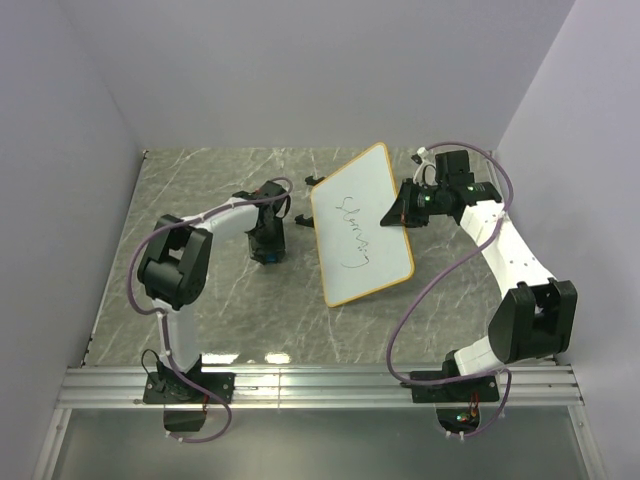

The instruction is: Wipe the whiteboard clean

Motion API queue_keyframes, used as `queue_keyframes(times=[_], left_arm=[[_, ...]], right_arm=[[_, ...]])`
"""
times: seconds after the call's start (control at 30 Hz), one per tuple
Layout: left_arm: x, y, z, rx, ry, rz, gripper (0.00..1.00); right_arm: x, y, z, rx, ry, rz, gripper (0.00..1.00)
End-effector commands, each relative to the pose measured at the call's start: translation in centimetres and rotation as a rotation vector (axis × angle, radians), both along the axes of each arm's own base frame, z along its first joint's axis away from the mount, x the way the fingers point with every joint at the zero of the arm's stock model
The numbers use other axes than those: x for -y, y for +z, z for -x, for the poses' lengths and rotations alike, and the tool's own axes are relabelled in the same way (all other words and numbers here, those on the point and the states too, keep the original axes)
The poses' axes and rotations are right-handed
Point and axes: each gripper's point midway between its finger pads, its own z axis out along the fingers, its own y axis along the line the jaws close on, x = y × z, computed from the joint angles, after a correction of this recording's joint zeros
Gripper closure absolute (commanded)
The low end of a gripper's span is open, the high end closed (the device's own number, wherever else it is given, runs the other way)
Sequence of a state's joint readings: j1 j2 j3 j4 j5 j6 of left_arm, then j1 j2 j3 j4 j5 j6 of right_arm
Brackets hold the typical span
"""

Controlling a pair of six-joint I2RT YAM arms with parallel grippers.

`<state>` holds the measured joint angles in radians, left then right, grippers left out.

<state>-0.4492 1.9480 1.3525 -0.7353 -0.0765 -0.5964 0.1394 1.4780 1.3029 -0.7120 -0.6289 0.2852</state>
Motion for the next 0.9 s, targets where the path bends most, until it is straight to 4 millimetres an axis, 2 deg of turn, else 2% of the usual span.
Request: queue_keyframes(times=[0.0,0.07,0.17,0.27,0.3,0.33,0.43,0.57,0.87], left_arm=[[0.1,0.3,-1.4,0.041,0.007,-0.01,0.51],[0.1,0.1,-1.6,0.037,-0.001,-0.018,0.56],[0.2,0.2,-1.8,0.04,-0.007,-0.017,0.56],[0.3,0.8,-2.1,0.045,-0.006,-0.018,0.45],[0.2,1.4,-2.2,0.053,-0.005,-0.019,0.34],[0.2,1.7,-2.2,0.055,-0.004,-0.021,0.29],[0.0,3.0,-2.5,0.078,-0.003,-0.026,0.21],[-0.1,3.5,-3.2,0.099,-0.014,-0.04,0.23],[-0.2,1.2,-3.8,0.065,-0.029,-0.078,0.38]], right_arm=[[1.0,-0.6,1.5,-0.034,-0.023,0.056,1.0],[1.1,-0.6,1.5,-0.033,-0.024,0.058,1.0],[1.1,-0.7,1.5,-0.035,-0.024,0.06,1.0],[1.0,-0.6,1.3,-0.036,-0.023,0.059,1.0],[1.0,-0.6,1.3,-0.039,-0.023,0.059,1.0],[1.1,-0.7,1.3,-0.04,-0.025,0.059,1.0],[1.0,-0.8,1.2,-0.04,-0.024,0.061,1.0],[1.1,-1.0,1.1,-0.045,-0.024,0.062,1.0],[1.2,-0.9,0.8,-0.045,-0.028,0.071,1.0]])
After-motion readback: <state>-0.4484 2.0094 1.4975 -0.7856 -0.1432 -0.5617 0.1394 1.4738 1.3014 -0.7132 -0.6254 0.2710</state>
